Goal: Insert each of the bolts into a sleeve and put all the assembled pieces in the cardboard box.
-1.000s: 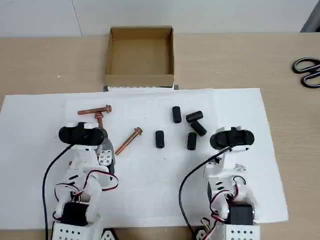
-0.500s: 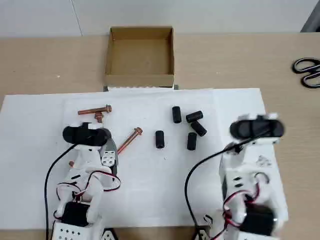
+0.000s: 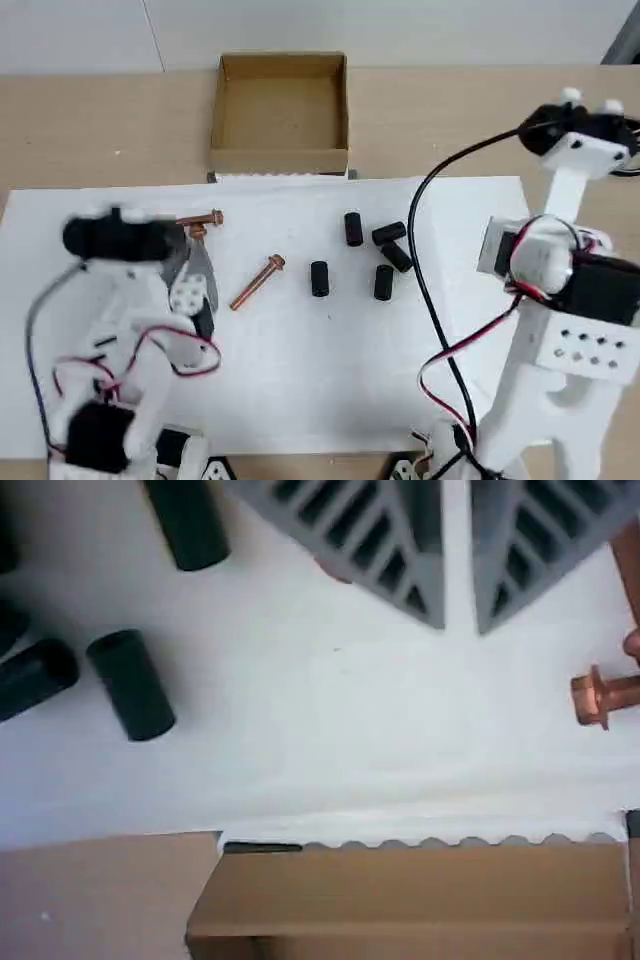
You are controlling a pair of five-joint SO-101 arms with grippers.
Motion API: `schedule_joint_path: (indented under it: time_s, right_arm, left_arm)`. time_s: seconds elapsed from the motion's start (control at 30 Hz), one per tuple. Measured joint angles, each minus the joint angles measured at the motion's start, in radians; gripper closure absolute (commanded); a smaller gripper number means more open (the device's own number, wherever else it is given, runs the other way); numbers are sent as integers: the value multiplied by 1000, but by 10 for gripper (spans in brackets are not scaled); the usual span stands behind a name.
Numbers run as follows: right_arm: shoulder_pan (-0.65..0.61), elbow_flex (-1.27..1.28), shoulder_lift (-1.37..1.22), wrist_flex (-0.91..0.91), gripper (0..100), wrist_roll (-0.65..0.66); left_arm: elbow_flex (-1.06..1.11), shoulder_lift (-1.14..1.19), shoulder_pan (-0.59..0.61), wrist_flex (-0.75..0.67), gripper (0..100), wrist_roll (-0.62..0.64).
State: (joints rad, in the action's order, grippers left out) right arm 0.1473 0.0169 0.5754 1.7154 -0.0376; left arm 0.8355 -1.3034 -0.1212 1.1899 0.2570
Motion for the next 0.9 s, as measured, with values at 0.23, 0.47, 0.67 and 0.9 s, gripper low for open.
schedule_joint_path:
  time_s: [0.23, 0.47, 0.67, 0.9]
  right_arm:
    - [-143, 69, -6, 0, 991, 55]
    - [-292, 198, -28, 0, 991, 224]
    - [-304, 213, -178, -12, 991, 230]
    - [-301, 155, -371, -14, 991, 109]
  left_arm:
    - [-549, 557, 0, 367, 993, 54]
    - [-695, 911, 11, 508, 994, -101]
    - [-701, 1071, 112, 508, 993, -147]
    - [-701, 1204, 213, 496, 993, -146]
